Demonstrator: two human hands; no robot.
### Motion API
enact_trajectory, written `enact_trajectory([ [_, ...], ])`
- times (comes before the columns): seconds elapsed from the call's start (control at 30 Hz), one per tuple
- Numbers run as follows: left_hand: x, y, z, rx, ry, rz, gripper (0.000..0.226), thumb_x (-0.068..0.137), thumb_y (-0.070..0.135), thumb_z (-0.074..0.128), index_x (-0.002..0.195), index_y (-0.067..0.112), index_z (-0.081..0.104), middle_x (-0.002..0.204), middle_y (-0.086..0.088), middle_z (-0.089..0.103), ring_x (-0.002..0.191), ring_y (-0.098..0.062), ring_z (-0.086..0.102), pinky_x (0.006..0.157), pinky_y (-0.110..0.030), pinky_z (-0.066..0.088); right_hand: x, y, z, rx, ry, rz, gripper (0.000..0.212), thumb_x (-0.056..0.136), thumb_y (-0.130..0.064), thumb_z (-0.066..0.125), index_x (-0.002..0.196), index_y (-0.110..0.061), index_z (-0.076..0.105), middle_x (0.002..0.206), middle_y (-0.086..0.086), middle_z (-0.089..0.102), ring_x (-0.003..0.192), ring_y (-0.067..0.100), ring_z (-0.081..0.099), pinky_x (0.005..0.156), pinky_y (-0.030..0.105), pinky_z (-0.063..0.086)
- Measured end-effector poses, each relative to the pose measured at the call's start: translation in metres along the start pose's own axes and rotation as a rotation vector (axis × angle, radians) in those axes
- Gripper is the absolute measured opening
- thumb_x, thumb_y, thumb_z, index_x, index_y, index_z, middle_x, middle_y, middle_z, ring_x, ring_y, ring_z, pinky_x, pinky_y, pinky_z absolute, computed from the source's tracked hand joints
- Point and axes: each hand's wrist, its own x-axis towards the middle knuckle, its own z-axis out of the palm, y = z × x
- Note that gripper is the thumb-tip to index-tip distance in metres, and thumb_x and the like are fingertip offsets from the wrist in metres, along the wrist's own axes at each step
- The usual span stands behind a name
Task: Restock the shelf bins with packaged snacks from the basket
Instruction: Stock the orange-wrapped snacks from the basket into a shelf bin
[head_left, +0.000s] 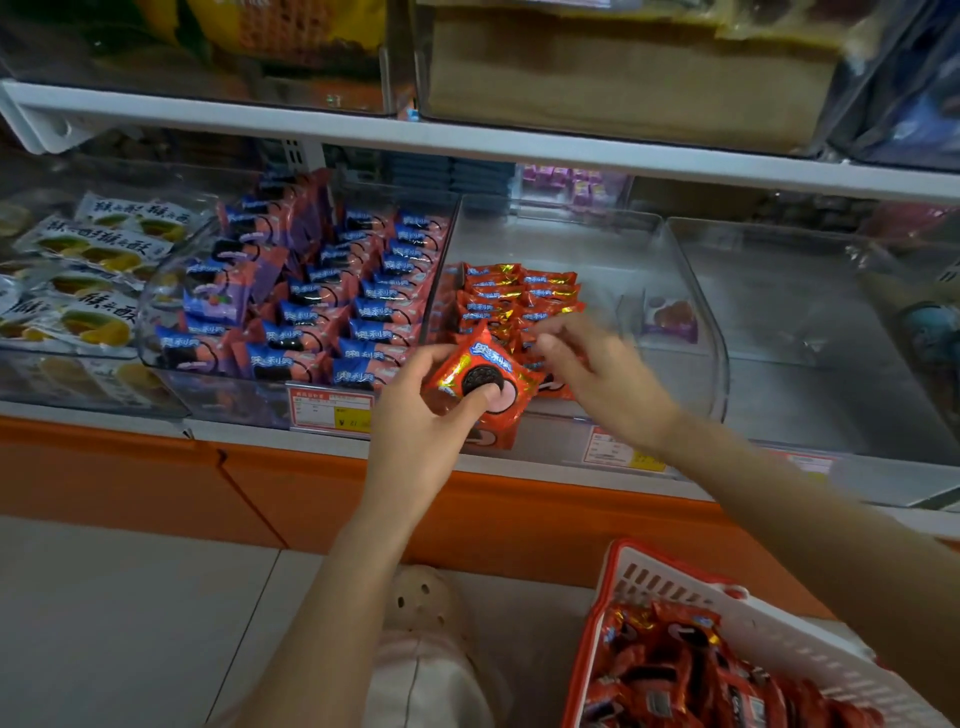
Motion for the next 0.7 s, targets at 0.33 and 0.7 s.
enact_trajectory([
  [0.33, -0.014, -0.005, 0.021, -0.075, -0.102, 0.112, 0.025, 0.087, 0.022, 0.066, 0.111, 0.026, 0.060, 0.103, 0.004, 0.067, 0.093, -0.009, 0.066, 0.077, -0.032, 0.057, -0.050, -0.014, -0.013, 0.216, -0.099, 0.014, 0.044, 0.071, -0.047, 0.066, 0.112, -0.034, 0.055, 0.103, -0.015, 0.066, 0.093, -0.003, 0.064, 0.080, 0.017, 0.053],
  [0.7, -0.023, -0.045, 0.037, 0.703, 0.046, 0.408, 0.033, 0.082, 0.024, 0.058, 0.112, 0.011, 0.064, 0.108, -0.005, 0.059, 0.106, -0.026, 0.052, 0.098, -0.045, 0.040, -0.006, 0.028, -0.040, -0.253, 0.028, 0.129, 0.038, 0.088, -0.029, 0.064, 0.123, -0.017, 0.054, 0.112, -0.001, 0.061, 0.094, 0.013, 0.061, 0.077, 0.025, 0.052],
])
